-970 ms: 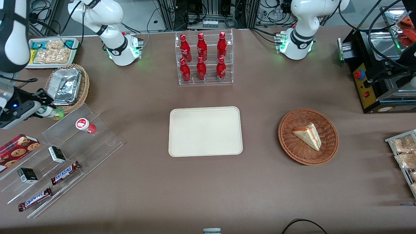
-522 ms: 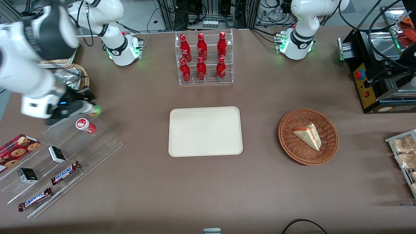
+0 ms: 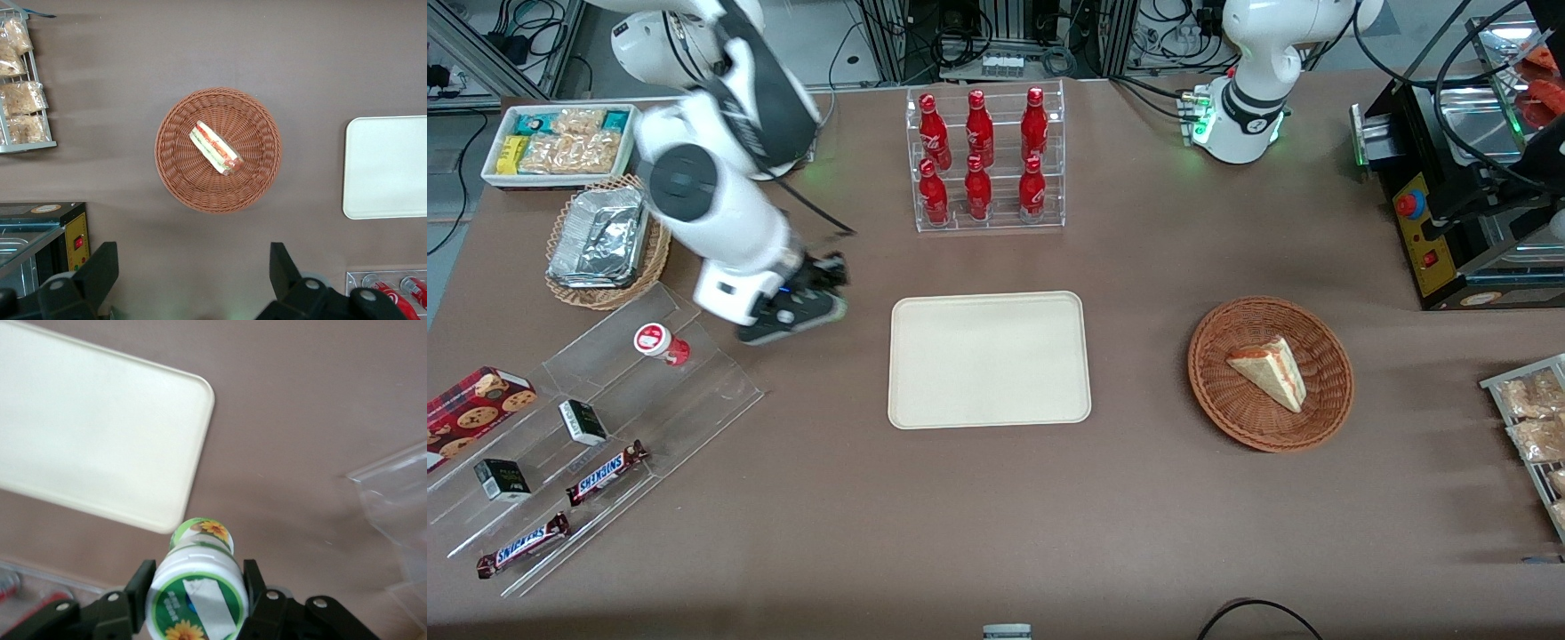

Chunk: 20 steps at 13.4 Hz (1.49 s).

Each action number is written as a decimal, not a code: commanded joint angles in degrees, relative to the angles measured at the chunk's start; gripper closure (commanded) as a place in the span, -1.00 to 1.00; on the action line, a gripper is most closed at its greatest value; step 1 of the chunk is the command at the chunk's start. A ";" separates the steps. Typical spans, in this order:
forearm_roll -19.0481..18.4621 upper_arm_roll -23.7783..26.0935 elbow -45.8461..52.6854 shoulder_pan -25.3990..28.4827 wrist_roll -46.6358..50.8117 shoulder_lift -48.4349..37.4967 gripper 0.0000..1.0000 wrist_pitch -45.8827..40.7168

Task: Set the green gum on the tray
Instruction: 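Lift the green gum container and carry it over the cream tray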

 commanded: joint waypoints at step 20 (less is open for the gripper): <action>-4.56 -1.36 10.38 20.04 36.56 29.70 1.00 25.97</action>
